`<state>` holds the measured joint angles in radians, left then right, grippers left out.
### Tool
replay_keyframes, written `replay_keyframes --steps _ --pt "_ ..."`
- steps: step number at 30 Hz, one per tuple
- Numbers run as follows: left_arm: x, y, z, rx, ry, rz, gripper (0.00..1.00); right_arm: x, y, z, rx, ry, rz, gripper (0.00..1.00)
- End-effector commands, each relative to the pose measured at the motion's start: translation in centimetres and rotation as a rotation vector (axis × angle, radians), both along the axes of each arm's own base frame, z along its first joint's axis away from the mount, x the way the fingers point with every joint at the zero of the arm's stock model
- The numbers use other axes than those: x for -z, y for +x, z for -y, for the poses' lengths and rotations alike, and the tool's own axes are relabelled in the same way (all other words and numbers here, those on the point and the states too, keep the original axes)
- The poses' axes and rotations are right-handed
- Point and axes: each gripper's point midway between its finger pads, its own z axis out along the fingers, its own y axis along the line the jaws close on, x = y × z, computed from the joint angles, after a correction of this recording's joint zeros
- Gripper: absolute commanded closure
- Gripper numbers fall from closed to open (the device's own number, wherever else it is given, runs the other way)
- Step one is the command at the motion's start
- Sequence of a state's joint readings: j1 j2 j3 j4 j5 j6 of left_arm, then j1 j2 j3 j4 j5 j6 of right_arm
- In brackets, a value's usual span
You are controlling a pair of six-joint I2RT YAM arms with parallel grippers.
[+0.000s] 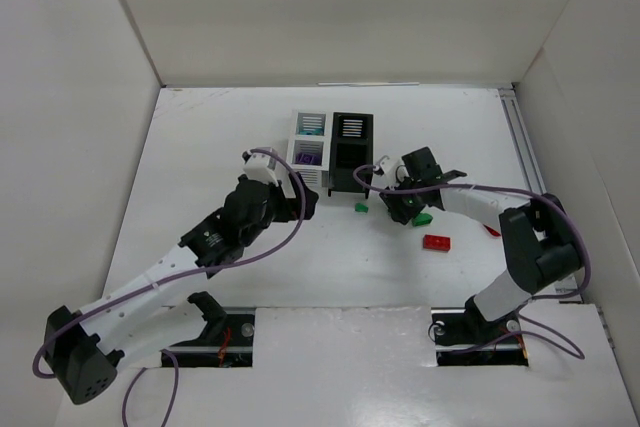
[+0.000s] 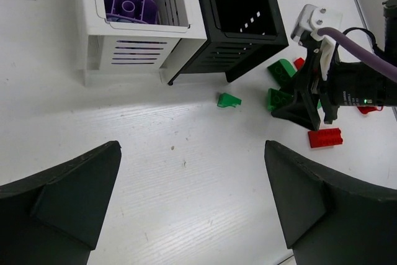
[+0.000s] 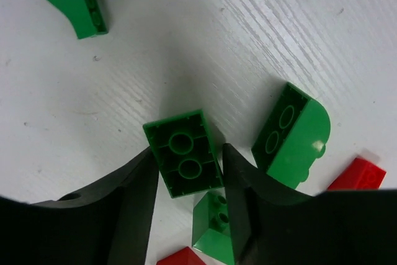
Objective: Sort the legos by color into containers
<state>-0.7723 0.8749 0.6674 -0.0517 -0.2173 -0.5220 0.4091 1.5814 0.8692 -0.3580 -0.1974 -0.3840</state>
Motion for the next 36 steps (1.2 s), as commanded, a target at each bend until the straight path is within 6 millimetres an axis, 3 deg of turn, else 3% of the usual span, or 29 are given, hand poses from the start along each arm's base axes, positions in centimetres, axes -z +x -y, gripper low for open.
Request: replay_keyframes --steps 1,5,9,10,13,14,17,20,24,27,30,33,34,35,36 --pt "-1.1 -0.3 0.1 -0.002 -0.047 0.018 0.0 -1.1 1.9 -0.6 0.023 0.014 0.065 0.53" --pt "-2.1 -0.4 -0.3 -0.01 -0.067 0.043 0.0 -2.1 1.9 -1.1 0.009 0.034 0.09 0.7" --pt "-1.7 -0.5 -0.6 -0.019 -0.059 0.039 0.0 -6.6 2.5 -2.1 -0.019 0.082 0.166 0.8" --pt "-1.7 -0.6 -0.4 -0.009 -0.061 0.036 0.0 -9.6 3.8 -2.7 -0.026 0.112 0.244 0.8" --pt "-0.7 -0.8 -0.4 0.0 -0.049 0.019 0.0 -14.3 5.6 -3.7 -0.032 0.163 0.341 0.8" --pt "-0.3 -0.9 -0.5 0.0 -0.042 0.012 0.0 -16.9 6.8 -4.5 -0.042 0.198 0.391 0.8" --pt "0.4 -0.9 -0.2 0.006 -0.036 -0.011 0.0 -20.6 9.5 -6.5 -0.075 0.249 0.456 0.8" --pt "1.2 -1.0 0.0 0.015 -0.018 -0.037 0.0 -21.7 11.5 -8.0 -0.106 0.275 0.473 0.8" --pt "2.0 -1.1 0.3 0.039 0.002 -0.056 0.0 -21.8 15.8 -10.0 -0.127 0.268 0.475 0.8" --pt "2.3 -1.2 0.8 0.061 0.017 -0.064 0.0 -21.7 16.8 -11.0 -0.143 0.265 0.477 0.77" --pt "2.5 -1.1 1.0 0.061 0.026 -0.074 0.0 -21.8 17.6 -11.3 -0.126 0.244 0.489 0.66" --pt "2.8 -0.9 1.8 0.062 0.055 -0.078 0.0 -21.6 18.1 -11.4 -0.141 0.228 0.49 0.37" --pt "3.2 -1.5 2.5 0.083 0.071 -0.082 0.0 -21.4 18.0 -11.3 -0.141 0.225 0.481 0.34" --pt "2.4 -1.4 3.1 0.087 0.066 -0.067 0.0 -22.3 17.8 -11.2 -0.148 0.226 0.501 0.3" --pt "2.9 -1.2 3.4 0.078 0.093 -0.071 0.0 -23.0 17.6 -11.1 -0.148 0.231 0.513 0.27"
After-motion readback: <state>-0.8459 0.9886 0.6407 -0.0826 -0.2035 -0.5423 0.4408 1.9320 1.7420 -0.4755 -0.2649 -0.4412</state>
